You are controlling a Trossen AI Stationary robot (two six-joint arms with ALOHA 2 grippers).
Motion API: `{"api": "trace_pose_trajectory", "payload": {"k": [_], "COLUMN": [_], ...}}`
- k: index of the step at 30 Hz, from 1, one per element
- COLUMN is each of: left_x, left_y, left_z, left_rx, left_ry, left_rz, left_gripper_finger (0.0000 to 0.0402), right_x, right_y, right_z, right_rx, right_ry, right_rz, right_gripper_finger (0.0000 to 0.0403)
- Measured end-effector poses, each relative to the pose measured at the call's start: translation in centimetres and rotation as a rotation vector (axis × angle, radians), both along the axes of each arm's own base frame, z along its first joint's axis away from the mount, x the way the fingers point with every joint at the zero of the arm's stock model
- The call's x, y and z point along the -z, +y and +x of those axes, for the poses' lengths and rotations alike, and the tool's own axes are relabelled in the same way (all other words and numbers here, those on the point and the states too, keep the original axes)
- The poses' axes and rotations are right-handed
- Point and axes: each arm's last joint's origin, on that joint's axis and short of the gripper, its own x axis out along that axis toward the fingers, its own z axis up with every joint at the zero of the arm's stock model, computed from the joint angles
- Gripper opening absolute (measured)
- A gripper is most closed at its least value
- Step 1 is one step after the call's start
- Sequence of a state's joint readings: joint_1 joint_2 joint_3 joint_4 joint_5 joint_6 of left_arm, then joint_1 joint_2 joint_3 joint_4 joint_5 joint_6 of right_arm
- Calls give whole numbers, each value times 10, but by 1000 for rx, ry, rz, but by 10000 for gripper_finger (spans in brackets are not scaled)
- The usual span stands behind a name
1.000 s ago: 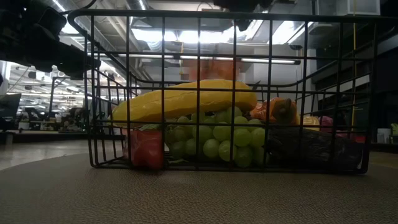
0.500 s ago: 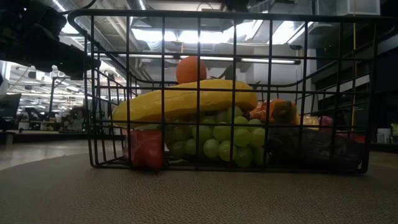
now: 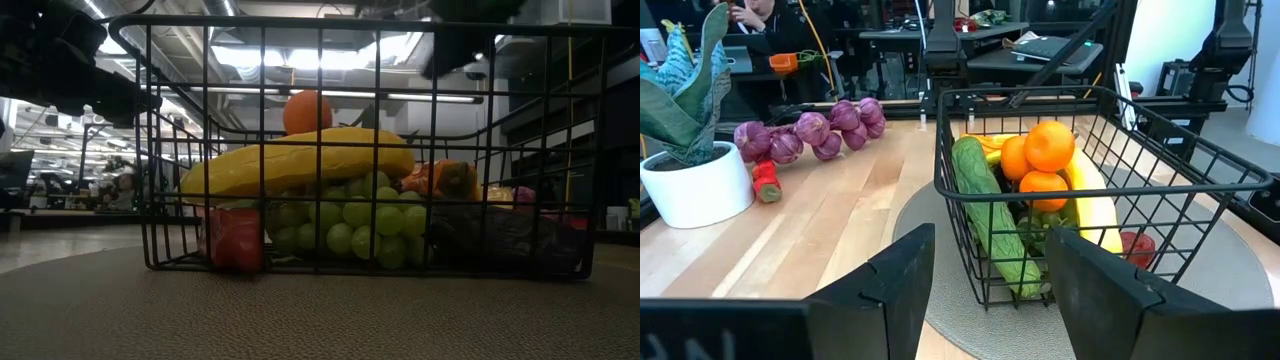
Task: Build produce basket
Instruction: Adjust the purple garlic on the table
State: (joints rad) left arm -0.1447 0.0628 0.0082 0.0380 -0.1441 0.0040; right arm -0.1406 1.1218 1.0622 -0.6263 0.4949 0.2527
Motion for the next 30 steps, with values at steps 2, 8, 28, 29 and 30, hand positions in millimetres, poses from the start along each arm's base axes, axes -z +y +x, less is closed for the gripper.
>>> {"api": "trace_pose_trajectory", "payload": {"k": [2,8,28,29,30], "left_x": [0,0,0,0,0], "left_y": [0,0,0,0,0], "left_z": [0,0,0,0,0], "left_rx": [0,0,0,0,0], "left_ry": [0,0,0,0,0], "left_rz": [0,0,0,0,0], "left_gripper_finger": [188,188,188,188,188], "right_x": [6,38,136,141,145], "right_y": [-3,-13,-107,-106,-105], "right_z": [-8,-12,-3,-3,-3], "right_rx": [119,269,461,448,434], "right_ry": [55,190,420,447,470], "right_rz": [17,108,361,395,433], "right_gripper_finger": [152,152,152,152,152]}}
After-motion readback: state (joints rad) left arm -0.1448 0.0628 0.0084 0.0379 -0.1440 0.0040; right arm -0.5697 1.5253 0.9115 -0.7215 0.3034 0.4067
